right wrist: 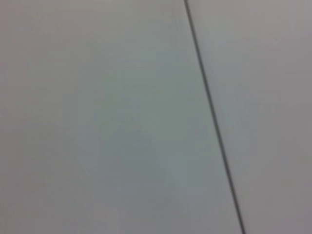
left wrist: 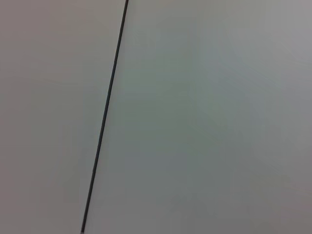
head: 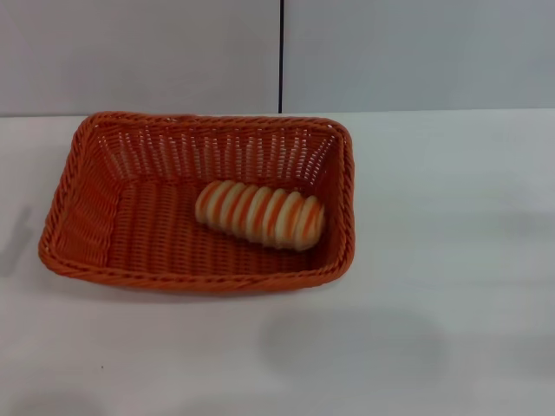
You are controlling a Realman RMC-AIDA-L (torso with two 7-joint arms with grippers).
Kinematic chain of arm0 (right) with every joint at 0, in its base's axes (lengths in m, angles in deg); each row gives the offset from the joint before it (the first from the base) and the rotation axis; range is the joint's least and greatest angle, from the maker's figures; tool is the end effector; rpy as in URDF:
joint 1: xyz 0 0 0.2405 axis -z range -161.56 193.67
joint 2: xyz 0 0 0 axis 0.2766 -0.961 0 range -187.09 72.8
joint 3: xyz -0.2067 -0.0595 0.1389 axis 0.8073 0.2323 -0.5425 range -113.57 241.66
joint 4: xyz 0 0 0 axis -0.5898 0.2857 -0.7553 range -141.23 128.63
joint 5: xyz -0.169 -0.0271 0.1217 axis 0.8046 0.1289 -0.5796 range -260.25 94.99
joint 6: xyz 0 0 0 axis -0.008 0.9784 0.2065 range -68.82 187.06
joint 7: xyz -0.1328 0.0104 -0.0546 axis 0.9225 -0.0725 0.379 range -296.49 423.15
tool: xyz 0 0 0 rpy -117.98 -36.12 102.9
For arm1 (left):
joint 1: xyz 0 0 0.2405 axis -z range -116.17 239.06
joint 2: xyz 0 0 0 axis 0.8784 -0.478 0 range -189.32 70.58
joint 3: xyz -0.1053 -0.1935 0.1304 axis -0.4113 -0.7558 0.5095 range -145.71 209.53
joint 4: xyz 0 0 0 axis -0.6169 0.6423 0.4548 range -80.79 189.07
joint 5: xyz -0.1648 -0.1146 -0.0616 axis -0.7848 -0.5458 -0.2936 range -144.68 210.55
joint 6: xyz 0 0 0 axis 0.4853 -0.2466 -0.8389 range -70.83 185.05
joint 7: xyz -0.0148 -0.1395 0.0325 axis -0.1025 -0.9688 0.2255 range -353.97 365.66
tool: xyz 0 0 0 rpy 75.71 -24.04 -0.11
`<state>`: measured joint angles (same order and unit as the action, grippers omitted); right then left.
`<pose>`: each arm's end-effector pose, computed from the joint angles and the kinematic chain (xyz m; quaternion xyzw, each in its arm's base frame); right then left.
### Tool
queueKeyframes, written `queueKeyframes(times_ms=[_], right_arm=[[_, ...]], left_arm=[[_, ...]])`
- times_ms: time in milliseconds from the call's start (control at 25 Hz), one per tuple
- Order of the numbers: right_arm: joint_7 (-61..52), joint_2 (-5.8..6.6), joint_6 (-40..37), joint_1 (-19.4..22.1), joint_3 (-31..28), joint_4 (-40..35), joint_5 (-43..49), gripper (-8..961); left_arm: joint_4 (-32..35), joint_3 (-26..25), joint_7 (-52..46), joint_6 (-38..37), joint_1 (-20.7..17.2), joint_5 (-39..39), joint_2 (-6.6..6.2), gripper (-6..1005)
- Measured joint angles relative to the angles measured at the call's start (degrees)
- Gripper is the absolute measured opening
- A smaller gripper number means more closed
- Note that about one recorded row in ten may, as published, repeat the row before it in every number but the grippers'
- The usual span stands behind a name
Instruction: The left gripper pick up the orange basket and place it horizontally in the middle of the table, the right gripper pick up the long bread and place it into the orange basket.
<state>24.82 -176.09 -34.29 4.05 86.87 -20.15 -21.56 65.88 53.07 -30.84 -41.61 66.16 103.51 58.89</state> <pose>0.3663 0.2423 0.0807 -0.6191 0.1993 0.4508 0.6113 -0.3795 0.1876 0.0634 -0.6567 -0.2152 -0.4208 0.5876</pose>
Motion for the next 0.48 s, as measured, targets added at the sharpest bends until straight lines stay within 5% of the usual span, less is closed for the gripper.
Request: queueKeyframes(times_ms=[480], right_arm=[[1.5,0.03,0.5,-2.3,-1.7,3.4,-0.1,768]], left_arm=[[-7.8,-5.4,9.1,-2.9,0.5,0.0,0.19,750]])
